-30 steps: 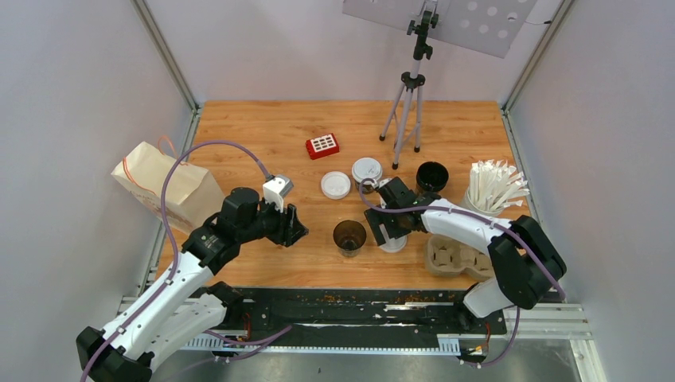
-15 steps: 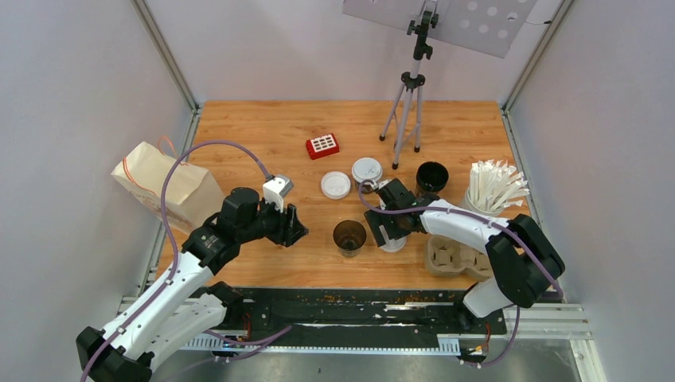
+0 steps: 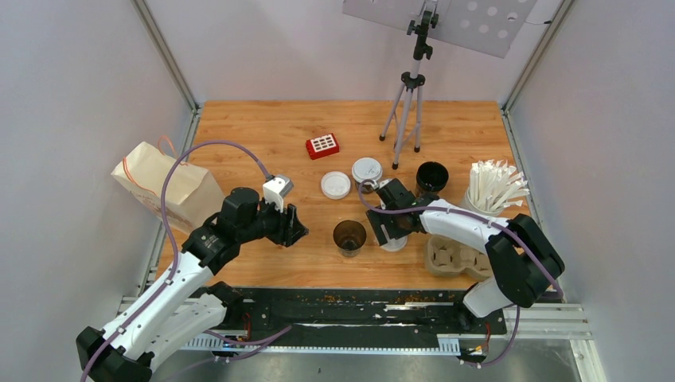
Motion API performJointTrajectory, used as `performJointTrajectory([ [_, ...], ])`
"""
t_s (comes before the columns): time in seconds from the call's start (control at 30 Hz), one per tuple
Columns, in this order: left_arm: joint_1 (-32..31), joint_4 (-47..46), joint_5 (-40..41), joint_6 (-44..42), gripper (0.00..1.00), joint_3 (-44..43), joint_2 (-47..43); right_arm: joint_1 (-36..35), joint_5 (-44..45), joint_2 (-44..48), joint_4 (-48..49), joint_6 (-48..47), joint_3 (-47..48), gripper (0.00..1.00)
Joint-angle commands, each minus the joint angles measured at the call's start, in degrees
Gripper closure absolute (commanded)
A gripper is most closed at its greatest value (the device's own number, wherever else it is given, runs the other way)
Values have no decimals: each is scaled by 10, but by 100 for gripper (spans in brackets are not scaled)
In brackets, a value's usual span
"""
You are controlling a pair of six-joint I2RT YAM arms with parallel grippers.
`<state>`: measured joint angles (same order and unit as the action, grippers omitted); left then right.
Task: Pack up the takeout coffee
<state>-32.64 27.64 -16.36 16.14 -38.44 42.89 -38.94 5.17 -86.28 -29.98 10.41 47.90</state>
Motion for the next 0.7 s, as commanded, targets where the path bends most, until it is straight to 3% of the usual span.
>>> performJointTrajectory([
  [0.0, -2, -15, -1, -10, 42, -17, -5, 0, 36, 7, -13, -3, 17, 22],
  [0.37, -2, -21, -2, -7, 41, -13, -1, 1, 34, 44, -57, -15, 52, 23],
  [0.67, -2, -16, -2, -11, 42, -20, 9, -5, -2, 108, -162, -25, 153, 23],
])
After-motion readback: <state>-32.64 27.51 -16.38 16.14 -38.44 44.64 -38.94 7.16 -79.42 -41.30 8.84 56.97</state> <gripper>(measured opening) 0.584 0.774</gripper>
